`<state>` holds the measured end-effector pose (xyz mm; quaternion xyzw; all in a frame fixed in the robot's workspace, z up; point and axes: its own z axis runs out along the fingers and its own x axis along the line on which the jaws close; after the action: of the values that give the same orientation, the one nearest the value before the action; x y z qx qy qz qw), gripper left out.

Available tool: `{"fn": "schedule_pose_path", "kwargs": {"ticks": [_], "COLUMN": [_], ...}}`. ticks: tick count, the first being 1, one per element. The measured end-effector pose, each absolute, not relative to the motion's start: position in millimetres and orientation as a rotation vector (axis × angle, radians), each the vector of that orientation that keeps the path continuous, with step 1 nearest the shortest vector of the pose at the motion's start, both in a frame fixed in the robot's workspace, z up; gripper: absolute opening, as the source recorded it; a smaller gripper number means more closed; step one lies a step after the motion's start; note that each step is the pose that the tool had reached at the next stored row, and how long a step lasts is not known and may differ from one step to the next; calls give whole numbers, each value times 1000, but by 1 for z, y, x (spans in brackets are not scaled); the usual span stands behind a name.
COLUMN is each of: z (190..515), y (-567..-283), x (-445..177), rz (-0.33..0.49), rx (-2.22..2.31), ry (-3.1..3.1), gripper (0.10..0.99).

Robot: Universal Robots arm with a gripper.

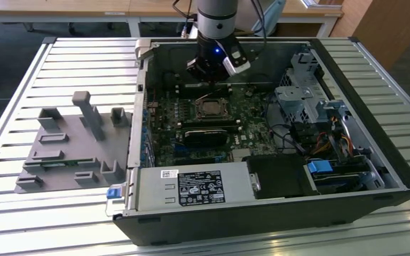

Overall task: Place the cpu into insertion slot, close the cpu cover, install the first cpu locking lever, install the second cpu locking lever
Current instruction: 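Install the first cpu locking lever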

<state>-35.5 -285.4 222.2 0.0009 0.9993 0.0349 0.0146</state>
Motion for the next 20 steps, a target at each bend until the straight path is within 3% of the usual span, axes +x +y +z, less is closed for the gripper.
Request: {"fn": "schedule_pose_path", "kwargs": {"ticks": [20], "z": [211], "y": [-284], "x": [-24], "rz": [109], "rx": [3], "ry": [3112], "gripper": [118]}}
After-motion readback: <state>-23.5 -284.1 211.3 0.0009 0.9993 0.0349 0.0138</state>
